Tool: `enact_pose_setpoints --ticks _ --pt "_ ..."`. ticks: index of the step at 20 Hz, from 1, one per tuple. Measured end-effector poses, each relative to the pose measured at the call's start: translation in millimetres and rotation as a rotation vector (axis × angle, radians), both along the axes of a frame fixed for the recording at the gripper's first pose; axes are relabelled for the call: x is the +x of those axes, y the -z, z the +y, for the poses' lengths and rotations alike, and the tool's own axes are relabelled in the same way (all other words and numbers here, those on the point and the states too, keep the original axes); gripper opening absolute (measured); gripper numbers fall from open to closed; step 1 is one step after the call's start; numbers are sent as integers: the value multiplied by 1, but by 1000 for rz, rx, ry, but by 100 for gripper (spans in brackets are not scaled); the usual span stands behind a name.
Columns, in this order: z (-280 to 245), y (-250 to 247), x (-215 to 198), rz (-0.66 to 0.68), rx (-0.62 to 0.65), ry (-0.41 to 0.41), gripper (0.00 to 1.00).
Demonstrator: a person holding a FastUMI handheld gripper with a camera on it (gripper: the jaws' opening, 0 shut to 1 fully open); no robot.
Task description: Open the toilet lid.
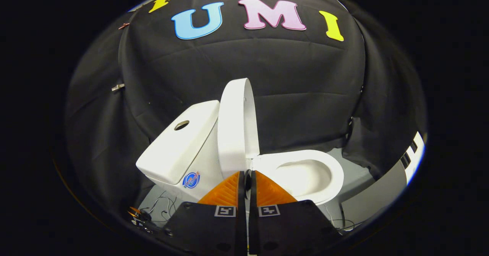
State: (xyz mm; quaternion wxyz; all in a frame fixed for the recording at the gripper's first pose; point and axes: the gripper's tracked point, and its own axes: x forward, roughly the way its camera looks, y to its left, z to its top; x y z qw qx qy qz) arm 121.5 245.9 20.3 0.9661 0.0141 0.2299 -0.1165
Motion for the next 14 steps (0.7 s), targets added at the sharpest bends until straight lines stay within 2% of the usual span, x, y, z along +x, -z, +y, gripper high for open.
enact_pose_setpoints --ticks 4,8,14 --pt "13 3 4 -8 -29 6 8" --pt "30 8 10 -4 -64 -25 9" --pt "46 13 16 4 -83 -44 17"
